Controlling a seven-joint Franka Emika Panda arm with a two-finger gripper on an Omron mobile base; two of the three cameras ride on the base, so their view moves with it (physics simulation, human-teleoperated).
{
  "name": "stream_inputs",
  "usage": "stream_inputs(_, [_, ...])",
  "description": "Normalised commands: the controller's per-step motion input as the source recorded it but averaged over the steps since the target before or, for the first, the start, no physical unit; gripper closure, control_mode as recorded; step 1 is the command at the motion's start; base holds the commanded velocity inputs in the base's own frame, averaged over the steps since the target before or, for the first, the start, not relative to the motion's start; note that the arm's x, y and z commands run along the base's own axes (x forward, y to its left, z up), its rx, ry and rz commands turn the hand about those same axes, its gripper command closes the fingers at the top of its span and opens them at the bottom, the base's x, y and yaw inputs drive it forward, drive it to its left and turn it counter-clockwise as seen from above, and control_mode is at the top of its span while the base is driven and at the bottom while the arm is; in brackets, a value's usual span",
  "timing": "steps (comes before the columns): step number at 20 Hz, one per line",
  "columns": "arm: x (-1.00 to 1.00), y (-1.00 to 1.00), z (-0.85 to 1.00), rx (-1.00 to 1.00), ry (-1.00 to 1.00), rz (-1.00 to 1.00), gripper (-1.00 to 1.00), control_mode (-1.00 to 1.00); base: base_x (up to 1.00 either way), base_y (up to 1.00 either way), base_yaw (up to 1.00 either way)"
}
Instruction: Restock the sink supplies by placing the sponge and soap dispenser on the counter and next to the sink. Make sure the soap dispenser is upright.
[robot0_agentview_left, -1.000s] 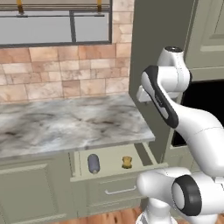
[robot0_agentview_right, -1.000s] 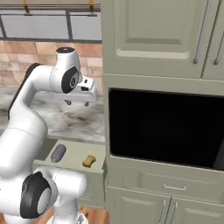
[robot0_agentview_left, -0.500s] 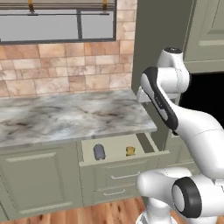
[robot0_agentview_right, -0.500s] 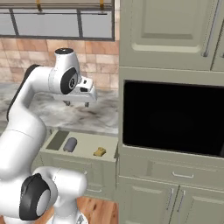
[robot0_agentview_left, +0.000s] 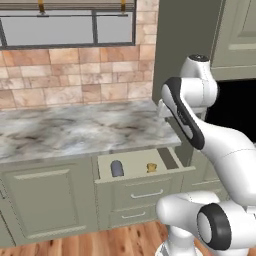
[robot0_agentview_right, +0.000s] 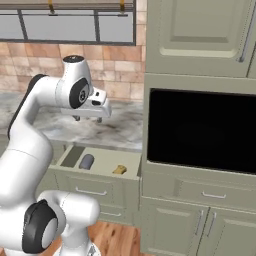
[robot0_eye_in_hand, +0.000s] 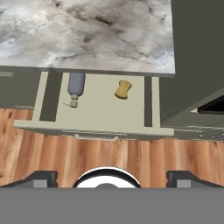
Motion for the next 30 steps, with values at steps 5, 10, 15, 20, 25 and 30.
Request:
stream_inputs(5, [0.03, -0.02, -0.45, 0.04, 0.04, 0.00, -1.00, -1.00, 0.00, 0.01, 0.00])
stream_inputs(10, [0.18, 0.14, -1.00, 0.02, 0.07, 0.00, -1.00, -1.00, 0.00, 0.00, 0.00])
stream_inputs(15, [0.32, 0.31, -1.00, 0.01, 0.13, 0.00, -1.00, -1.00, 0.00, 0.00, 0.00])
stream_inputs(20, [0.58, 0.41, -0.94, 0.02, 0.11, 0.01, -1.00, -1.00, 0.00, 0.00, 0.00])
stream_inputs(25, [0.53, 0.29, -0.78, 0.00, 0.15, 0.01, -1.00, -1.00, 0.00, 0.00, 0.00])
stream_inputs(30, [0.39, 0.12, -0.58, 0.00, 0.11, 0.01, -1.00, -1.00, 0.00, 0.00, 0.00])
